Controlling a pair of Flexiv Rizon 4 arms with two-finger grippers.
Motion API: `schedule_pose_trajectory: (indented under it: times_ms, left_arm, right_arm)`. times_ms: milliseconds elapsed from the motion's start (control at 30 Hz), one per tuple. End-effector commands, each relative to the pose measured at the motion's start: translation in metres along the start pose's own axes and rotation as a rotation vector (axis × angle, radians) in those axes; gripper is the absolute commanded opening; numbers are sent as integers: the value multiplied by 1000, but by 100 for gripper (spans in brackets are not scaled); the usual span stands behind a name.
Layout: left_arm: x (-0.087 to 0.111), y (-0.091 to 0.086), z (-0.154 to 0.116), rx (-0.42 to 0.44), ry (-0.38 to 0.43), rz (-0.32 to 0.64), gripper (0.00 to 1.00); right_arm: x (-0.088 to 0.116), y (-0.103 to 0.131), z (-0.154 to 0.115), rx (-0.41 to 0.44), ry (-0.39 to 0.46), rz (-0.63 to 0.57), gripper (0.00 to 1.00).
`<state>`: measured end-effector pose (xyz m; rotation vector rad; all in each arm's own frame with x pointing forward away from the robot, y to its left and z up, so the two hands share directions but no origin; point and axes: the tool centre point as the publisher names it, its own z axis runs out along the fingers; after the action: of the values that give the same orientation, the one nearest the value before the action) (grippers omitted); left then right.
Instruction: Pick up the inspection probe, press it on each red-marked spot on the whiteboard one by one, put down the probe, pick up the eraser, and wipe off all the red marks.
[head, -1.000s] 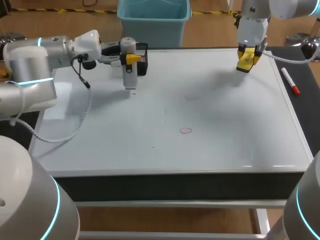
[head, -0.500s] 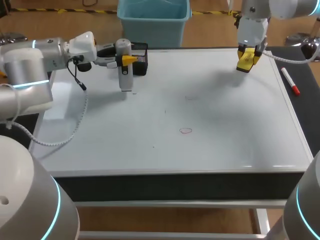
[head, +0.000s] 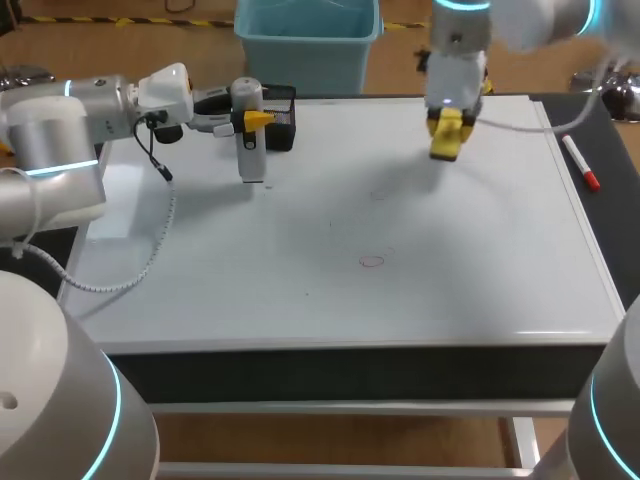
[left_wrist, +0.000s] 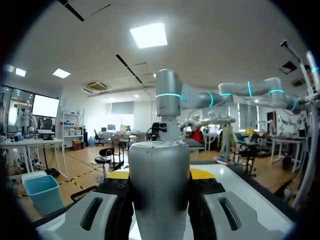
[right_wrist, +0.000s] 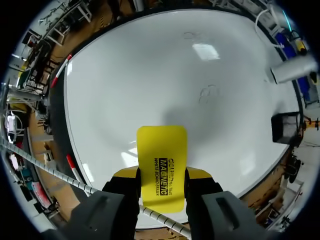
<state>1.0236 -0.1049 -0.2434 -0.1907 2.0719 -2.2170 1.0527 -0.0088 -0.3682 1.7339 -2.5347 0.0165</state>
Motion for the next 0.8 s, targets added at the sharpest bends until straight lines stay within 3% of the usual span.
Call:
schedule_pose_trajectory:
  times_ms: [33,333,800]
  left_arm:
    - [0,-1,0,1,-2,1,0]
    - [0,-1,0,1,-2,1,0]
    - [0,-1,0,1,-2,1,0]
  right_arm:
    - [-20,43,4,98,18,-33,0]
    - [-63,96,18,83,-3,-126,0]
    - [-90,111,28,37,-45,-190,0]
